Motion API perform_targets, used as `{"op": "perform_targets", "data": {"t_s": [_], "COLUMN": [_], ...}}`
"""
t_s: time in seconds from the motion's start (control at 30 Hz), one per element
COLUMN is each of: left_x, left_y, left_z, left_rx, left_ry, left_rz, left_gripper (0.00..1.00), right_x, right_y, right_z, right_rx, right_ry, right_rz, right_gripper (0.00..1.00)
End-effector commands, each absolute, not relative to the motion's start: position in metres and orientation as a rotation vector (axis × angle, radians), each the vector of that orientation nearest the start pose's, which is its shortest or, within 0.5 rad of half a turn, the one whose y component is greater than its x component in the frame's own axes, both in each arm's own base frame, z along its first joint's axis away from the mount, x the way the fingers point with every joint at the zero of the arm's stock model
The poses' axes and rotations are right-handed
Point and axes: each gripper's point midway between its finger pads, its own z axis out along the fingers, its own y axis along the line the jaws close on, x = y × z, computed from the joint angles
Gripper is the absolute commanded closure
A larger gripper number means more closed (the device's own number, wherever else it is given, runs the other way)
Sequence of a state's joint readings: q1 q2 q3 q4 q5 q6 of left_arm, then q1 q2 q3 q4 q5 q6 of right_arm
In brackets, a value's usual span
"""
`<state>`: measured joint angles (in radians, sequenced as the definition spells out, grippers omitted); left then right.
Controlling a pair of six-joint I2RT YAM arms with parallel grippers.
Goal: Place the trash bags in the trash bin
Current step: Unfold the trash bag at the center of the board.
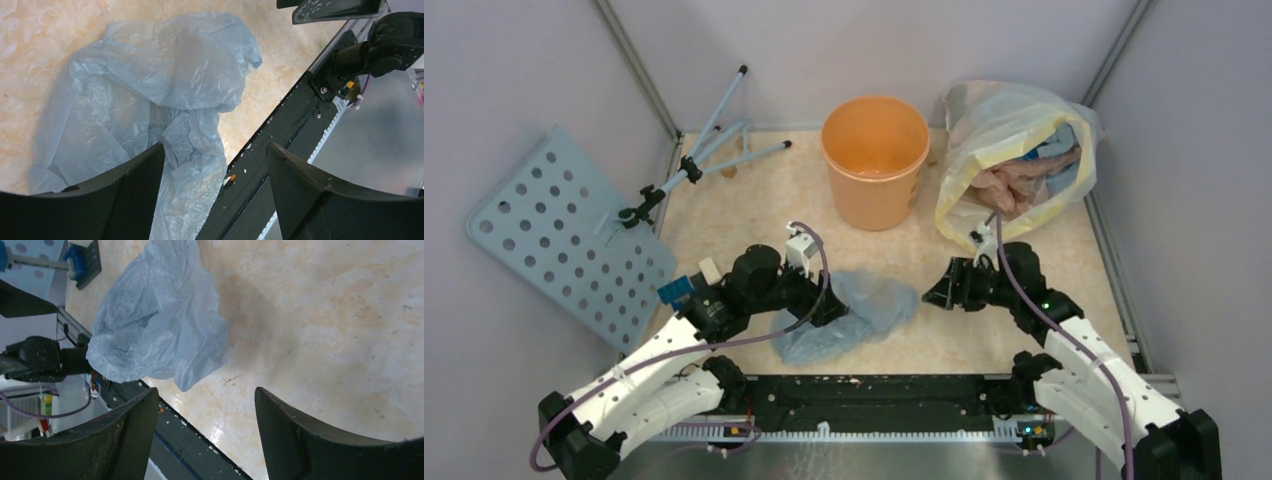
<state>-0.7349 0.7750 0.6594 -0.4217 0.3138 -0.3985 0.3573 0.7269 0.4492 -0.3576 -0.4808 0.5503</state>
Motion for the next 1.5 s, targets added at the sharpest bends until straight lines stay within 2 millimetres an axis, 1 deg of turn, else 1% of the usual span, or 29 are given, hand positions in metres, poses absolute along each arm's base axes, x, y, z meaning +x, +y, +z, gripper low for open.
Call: {"op": "perform_targets", "data": {"t_s": [0.0,0.1,0.23,0.33,0.37,0.4,0.43,0.47,0.5,0.53,0.57,0.63,0.67,0.7,0.73,0.77,0.87,0.93,1.03,1.07,1.2,1.33,1.4,1.47], "left_x": [0.146,0.149,0.146,0.143,0.142,0.141,0.141,0.142,0.141,0.141,0.141,0.142,0.143,0.145,0.146,0.148,0.155,0.159,0.161,0.16,0.151,0.145,0.143,0.15], "left_y": [-0.228,-0.223,-0.222,-0.224,-0.224,-0.225,-0.225,-0.225,-0.225,-0.225,-0.226,-0.225,-0.224,-0.223,-0.222,-0.221,-0.218,-0.219,-0.227,-0.23,-0.249,-0.262,-0.266,-0.262], "left_z": [0.168,0.161,0.153,0.146,0.142,0.138,0.134,0.129,0.125,0.122,0.122,0.12,0.121,0.122,0.125,0.13,0.143,0.153,0.169,0.173,0.183,0.176,0.17,0.164], "left_rx": [0.56,0.511,0.534,0.54,0.536,0.526,0.508,0.478,0.452,0.428,0.41,0.381,0.379,0.375,0.372,0.366,0.347,0.365,0.447,0.486,0.611,0.651,0.679,0.677], "left_ry": [2.206,2.238,2.274,2.322,2.34,2.362,2.382,2.405,2.416,2.421,2.411,2.386,2.367,2.347,2.332,2.314,2.266,2.226,2.169,2.153,2.127,2.148,2.165,2.184], "left_rz": [-0.983,-0.946,-0.934,-0.946,-0.947,-0.947,-0.942,-0.941,-0.944,-0.951,-0.966,-0.98,-0.98,-0.969,-0.965,-0.958,-0.935,-0.933,-0.958,-0.973,-1.088,-1.17,-1.158,-1.071], "left_gripper": [0.22,0.23,0.2,0.13,0.08,0.05,0.04,0.04,0.04,0.04,0.04,0.04,0.04,0.04,0.04,0.04,0.04,0.04,0.04,0.04,0.04,0.07,0.09,0.09], "right_x": [0.19,0.187,0.19,0.191,0.193,0.193,0.194,0.195,0.196,0.199,0.2,0.204,0.205,0.208,0.21,0.214,0.226,0.236,0.241,0.239,0.236,0.235,0.235,0.235], "right_y": [0.2,0.21,0.224,0.234,0.238,0.241,0.244,0.247,0.247,0.248,0.249,0.249,0.247,0.244,0.241,0.237,0.22,0.213,0.218,0.222,0.229,0.23,0.23,0.23], "right_z": [0.131,0.125,0.121,0.11,0.103,0.097,0.091,0.088,0.084,0.084,0.086,0.095,0.102,0.109,0.115,0.124,0.147,0.166,0.192,0.196,0.2,0.199,0.198,0.198], "right_rx": [-0.22,-0.294,-0.337,-0.369,-0.378,-0.383,-0.385,-0.382,-0.372,-0.358,-0.353,-0.332,-0.321,-0.306,-0.294,-0.283,-0.254,-0.243,-0.264,-0.278,-0.297,-0.299,-0.301,-0.3], "right_ry": [2.239,2.243,2.225,2.251,2.262,2.272,2.286,2.293,2.312,2.315,2.311,2.283,2.262,2.241,2.224,2.2,2.169,2.139,2.102,2.101,2.117,2.118,2.118,2.117], "right_rz": [1.014,0.986,0.981,0.941,0.92,0.902,0.894,0.893,0.884,0.877,0.878,0.875,0.871,0.859,0.839,0.811,0.682,0.614,0.627,0.647,0.694,0.702,0.701,0.701], "right_gripper": [0.31,0.31,0.34,0.32,0.31,0.31,0.31,0.35,0.43,0.54,0.63,0.77,0.83,0.92,0.98,1.0,1.0,1.0,1.0,1.0,1.0,1.0,1.0,1.0]}}
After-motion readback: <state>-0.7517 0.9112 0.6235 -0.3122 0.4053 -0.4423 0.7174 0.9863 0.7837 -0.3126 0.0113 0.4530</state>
